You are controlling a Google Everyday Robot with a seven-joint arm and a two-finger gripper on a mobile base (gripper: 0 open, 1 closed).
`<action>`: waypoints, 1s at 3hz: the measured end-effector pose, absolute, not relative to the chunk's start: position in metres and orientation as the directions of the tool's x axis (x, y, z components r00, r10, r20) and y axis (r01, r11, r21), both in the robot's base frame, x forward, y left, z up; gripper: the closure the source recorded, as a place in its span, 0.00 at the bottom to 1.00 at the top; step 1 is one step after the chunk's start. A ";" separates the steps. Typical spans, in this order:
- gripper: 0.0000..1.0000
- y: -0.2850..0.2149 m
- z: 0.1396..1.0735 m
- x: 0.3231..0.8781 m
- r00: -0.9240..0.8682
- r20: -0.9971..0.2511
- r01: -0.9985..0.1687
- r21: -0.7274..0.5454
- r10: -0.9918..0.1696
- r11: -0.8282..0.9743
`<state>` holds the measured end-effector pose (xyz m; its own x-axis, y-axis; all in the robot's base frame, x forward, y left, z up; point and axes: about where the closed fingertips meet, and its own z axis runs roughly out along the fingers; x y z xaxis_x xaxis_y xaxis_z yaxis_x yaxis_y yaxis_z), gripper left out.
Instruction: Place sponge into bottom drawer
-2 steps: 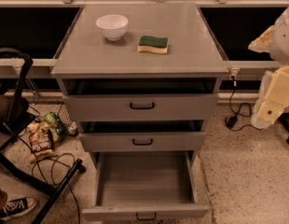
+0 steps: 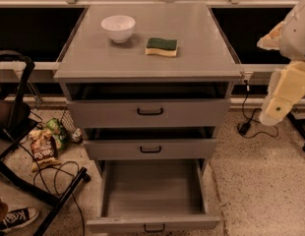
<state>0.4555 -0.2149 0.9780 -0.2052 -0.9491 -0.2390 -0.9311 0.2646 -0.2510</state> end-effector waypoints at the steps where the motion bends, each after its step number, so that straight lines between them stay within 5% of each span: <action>1: 0.00 -0.199 0.973 0.511 -0.178 -0.370 -0.929 -0.243 -0.912 0.279; 3: 0.00 -0.162 0.945 0.643 -0.216 -0.710 -0.889 -0.141 -0.670 0.435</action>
Offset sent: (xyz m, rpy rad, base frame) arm 0.2265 0.0576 -0.0240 0.6265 -0.1233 -0.0368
